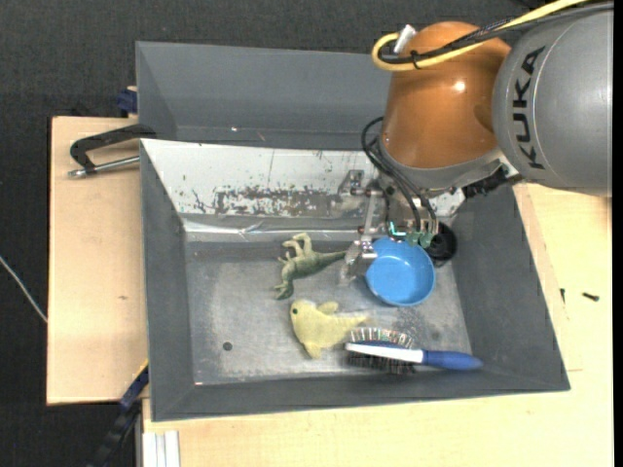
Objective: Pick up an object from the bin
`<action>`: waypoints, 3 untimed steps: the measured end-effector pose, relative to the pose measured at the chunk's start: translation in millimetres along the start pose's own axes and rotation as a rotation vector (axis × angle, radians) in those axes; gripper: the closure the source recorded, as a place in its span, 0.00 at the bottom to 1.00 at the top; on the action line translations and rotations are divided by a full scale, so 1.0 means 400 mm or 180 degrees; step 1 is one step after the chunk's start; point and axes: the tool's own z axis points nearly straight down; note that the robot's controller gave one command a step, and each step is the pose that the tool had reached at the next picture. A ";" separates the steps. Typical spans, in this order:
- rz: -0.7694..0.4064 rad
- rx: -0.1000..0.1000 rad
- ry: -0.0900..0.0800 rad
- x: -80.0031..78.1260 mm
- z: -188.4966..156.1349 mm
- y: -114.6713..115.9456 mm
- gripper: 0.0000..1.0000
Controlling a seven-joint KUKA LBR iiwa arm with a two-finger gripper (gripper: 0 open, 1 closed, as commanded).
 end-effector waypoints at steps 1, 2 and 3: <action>0.0074 -0.0009 -0.0069 -0.016 0.303 0.041 0.00; -0.0187 -0.0018 -0.0055 -0.012 0.216 0.218 0.00; -0.0068 -0.0003 -0.0057 -0.088 0.356 0.048 0.00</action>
Offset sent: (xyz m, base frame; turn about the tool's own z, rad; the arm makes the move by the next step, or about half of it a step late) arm 0.0015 0.0169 -0.1430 0.0250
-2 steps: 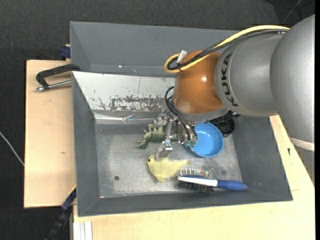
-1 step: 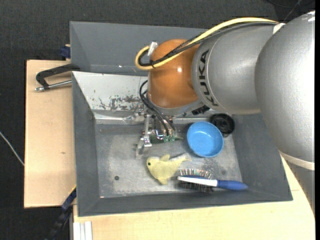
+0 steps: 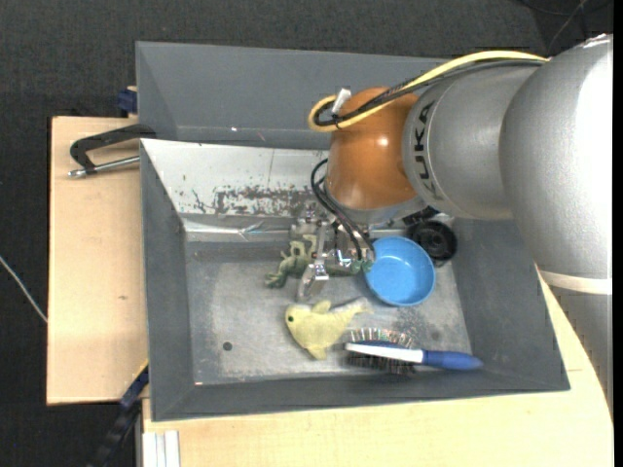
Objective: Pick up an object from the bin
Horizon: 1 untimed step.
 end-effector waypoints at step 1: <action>0.0002 -0.0002 0.0021 0.004 0.007 0.000 1.00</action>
Offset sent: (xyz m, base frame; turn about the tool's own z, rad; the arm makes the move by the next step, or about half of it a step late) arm 0.0000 0.0000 0.0000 0.0000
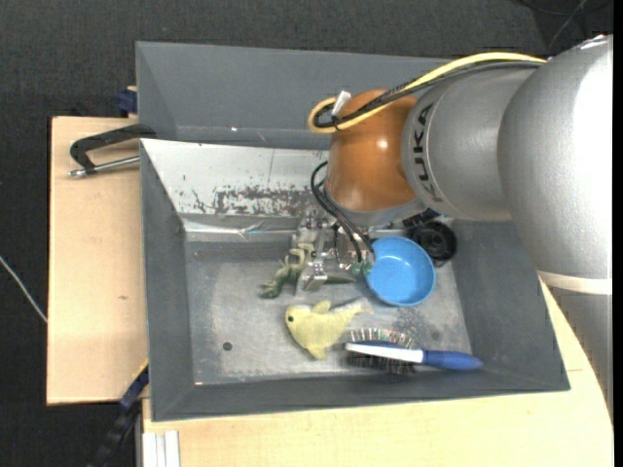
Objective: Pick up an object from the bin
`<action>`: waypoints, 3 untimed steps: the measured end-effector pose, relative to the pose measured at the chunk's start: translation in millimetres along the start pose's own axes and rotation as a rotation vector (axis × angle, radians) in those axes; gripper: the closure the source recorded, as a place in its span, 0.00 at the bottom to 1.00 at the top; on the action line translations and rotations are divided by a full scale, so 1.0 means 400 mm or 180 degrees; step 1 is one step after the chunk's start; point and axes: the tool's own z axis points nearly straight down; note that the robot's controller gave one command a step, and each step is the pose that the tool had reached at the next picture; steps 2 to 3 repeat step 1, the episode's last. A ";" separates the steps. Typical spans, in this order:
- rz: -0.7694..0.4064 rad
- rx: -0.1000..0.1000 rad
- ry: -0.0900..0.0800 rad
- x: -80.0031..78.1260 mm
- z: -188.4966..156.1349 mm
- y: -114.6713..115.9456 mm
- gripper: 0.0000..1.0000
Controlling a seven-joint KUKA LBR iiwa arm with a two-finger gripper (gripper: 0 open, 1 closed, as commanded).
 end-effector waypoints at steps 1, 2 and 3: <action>0.0030 0.0002 -0.0035 -0.014 -0.396 -0.061 1.00; 0.0030 0.0002 -0.0035 -0.014 -0.396 -0.061 1.00; 0.0030 0.0002 -0.0035 -0.014 -0.396 -0.061 1.00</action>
Offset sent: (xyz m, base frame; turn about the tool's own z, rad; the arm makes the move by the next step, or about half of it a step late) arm 0.0027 -0.0253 0.1519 0.0088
